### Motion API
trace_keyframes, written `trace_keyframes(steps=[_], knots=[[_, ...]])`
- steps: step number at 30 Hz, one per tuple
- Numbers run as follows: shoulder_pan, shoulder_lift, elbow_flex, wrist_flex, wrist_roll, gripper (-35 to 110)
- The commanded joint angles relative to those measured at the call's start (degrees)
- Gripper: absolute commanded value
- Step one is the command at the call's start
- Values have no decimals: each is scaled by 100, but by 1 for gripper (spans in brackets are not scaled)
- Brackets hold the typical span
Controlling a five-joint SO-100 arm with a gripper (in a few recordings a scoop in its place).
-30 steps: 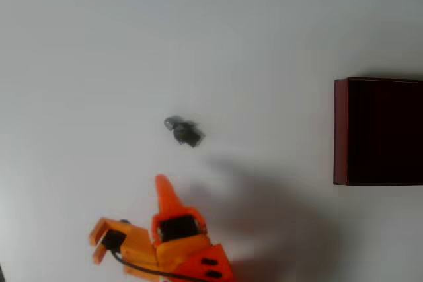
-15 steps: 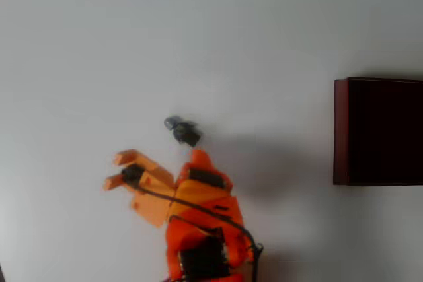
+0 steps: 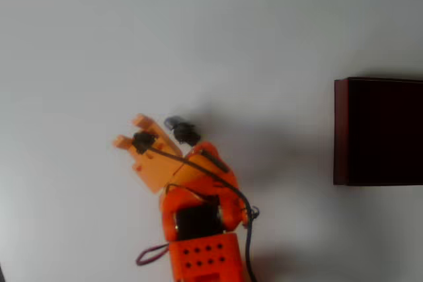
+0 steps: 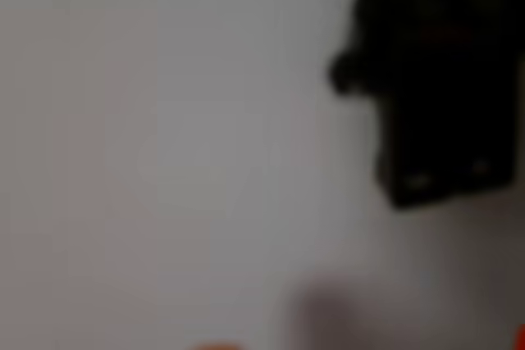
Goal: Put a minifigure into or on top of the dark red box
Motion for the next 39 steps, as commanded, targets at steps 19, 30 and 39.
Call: trace_keyframes(steps=[19,30,39], knots=[[-123,-1670,-1107,-545,-193,18],[-158,-1679,-1063,-519,35,16],[-281,-1723,-1046,-334,334,8]])
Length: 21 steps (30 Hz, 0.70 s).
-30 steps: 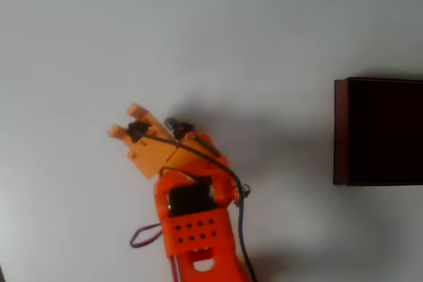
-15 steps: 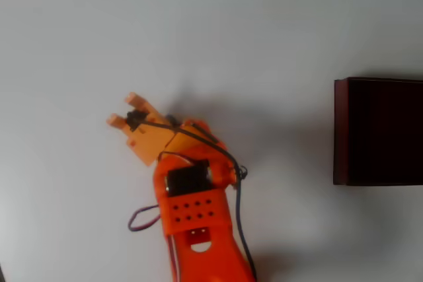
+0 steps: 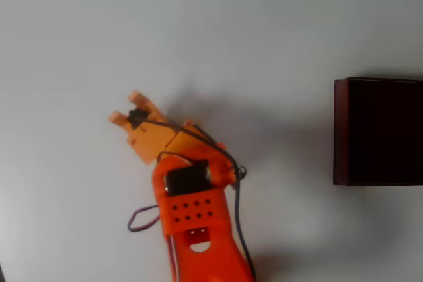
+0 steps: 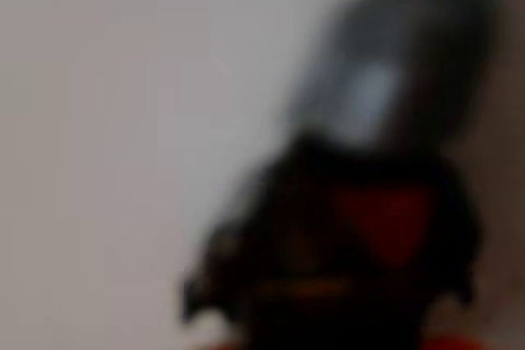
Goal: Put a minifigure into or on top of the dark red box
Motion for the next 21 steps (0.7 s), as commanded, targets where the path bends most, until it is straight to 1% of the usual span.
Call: trace_keyframes(steps=[1,8,10,13,16,19,21], knots=[[-141,44,-70,114,141,7],[-132,35,-114,193,70,4],[-97,211,-202,396,-53,2],[167,1055,-316,976,-396,2],[861,2241,-501,1811,-888,2],[1942,3217,-923,2707,-1485,2],[2769,3586,-1230,3076,-1881,2]])
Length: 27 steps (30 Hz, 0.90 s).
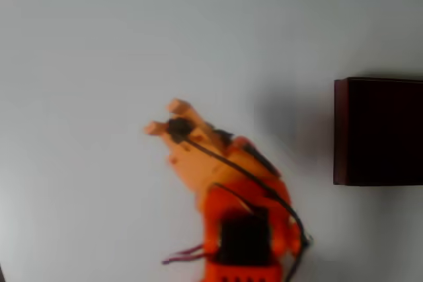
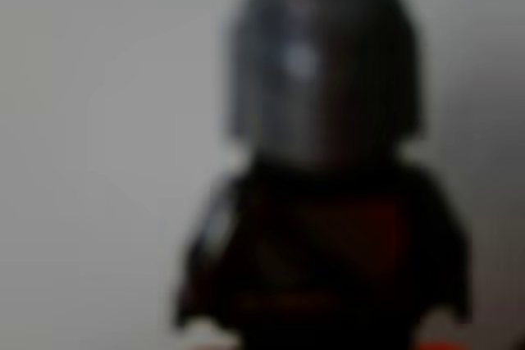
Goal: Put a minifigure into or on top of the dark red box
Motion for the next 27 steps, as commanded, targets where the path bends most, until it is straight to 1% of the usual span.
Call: trace_keyframes(steps=[1,3,6,10,13,17,22,25,27], knots=[[1389,826,-615,668,-633,2],[2101,967,-650,571,-835,2],[2865,940,-439,-114,-1125,3],[3340,-53,-475,-1213,-1345,3],[3630,-1125,-650,-1978,-1354,3],[3850,-2452,-1090,-2637,-1354,3],[3990,-3850,-1705,-2953,-1380,3],[3955,-3946,-1679,-3129,-1802,7],[3911,-3814,-1635,-3111,-2435,9]])
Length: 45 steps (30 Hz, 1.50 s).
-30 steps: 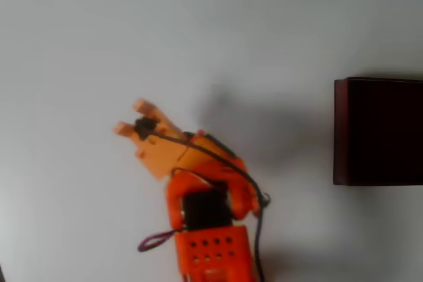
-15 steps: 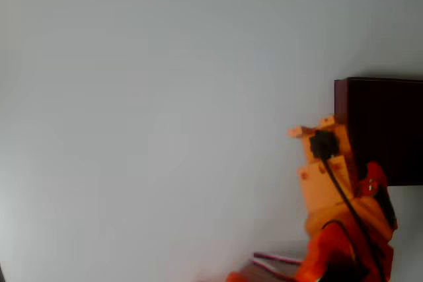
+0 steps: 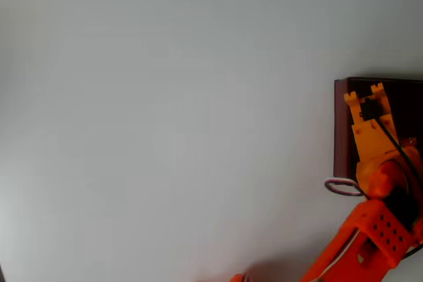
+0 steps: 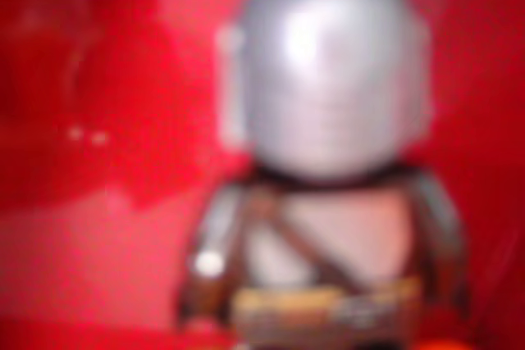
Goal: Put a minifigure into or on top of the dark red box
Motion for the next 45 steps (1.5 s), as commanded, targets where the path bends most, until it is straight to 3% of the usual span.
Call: trace_keyframes(steps=[1,9,15,21,27,35,45], knots=[[-44,299,-132,141,-615,10],[-352,1978,1266,369,-281,18],[-1187,3656,2382,967,-747,16],[-2399,7154,4052,1942,-765,5],[-4298,9923,4764,3155,-1028,0],[-6592,9905,5361,3437,-1362,0],[-7928,10046,6029,3419,-1397,0]])
